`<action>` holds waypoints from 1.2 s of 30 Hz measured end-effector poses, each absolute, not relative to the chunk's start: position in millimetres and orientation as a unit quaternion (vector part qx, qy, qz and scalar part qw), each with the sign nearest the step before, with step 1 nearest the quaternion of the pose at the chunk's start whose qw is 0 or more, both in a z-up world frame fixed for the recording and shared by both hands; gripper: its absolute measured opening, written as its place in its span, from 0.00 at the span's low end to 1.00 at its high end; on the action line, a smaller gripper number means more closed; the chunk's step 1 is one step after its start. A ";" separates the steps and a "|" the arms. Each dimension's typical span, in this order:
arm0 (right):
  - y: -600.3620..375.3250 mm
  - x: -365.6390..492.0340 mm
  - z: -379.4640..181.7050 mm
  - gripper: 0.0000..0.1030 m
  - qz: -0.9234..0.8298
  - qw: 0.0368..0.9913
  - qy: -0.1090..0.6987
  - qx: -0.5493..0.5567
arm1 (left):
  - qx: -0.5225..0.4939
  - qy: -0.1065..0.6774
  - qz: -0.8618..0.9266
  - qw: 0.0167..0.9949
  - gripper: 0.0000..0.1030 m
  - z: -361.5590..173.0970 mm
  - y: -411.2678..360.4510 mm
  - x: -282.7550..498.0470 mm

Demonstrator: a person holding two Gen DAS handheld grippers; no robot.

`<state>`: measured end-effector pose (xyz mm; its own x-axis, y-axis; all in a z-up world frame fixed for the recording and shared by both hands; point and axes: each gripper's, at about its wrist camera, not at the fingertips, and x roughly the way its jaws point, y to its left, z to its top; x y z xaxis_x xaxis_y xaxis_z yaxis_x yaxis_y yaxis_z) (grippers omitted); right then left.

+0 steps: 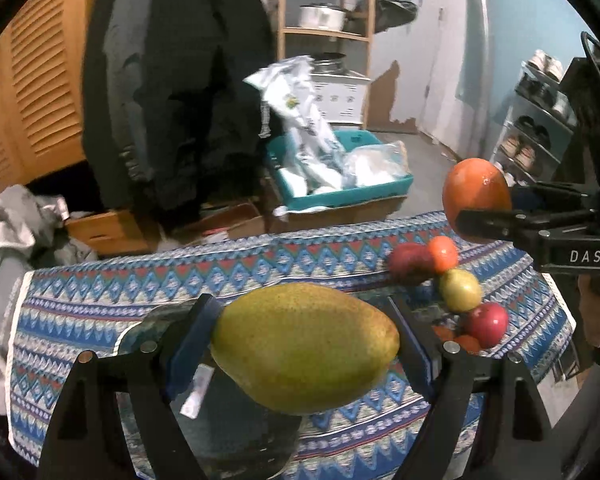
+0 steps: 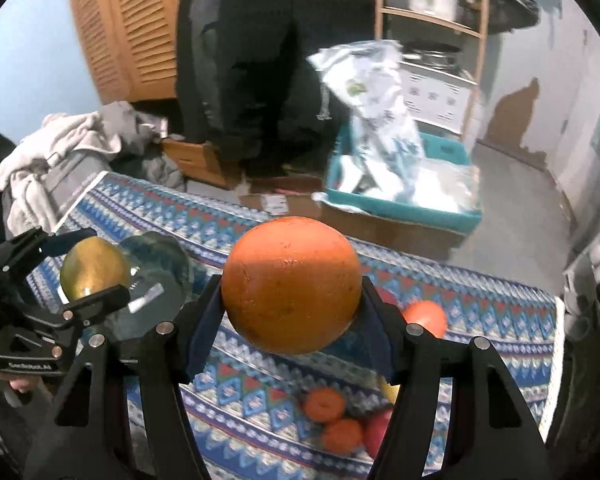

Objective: Organize fruits
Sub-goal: 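Carry the mango into the glass bowl with the left tool while the right tool lifts the orange, then lower the large orange into the glass bowl and open the right tool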

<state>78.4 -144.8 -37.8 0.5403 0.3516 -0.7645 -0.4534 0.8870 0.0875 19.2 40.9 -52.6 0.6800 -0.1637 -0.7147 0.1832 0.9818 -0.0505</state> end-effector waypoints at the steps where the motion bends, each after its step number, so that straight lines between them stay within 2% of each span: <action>1: -139.2 80.6 -38.1 0.63 0.234 0.874 0.422 -0.062 | 0.008 0.389 -0.089 0.917 0.83 -53.3 48.5 19.1; 16: -33.2 103.1 -56.0 0.63 0.306 0.839 0.445 -0.072 | -0.036 0.413 -0.010 0.910 0.83 -80.2 137.7 12.8; 27: 21.9 103.8 -78.3 0.63 0.335 0.810 0.474 -0.087 | -0.046 0.436 0.019 0.899 0.83 -104.6 168.5 5.5; 36: 45.0 106.9 -116.6 0.63 0.334 0.782 0.517 -0.099 | -0.063 0.490 0.024 0.869 0.83 -150.0 184.0 8.1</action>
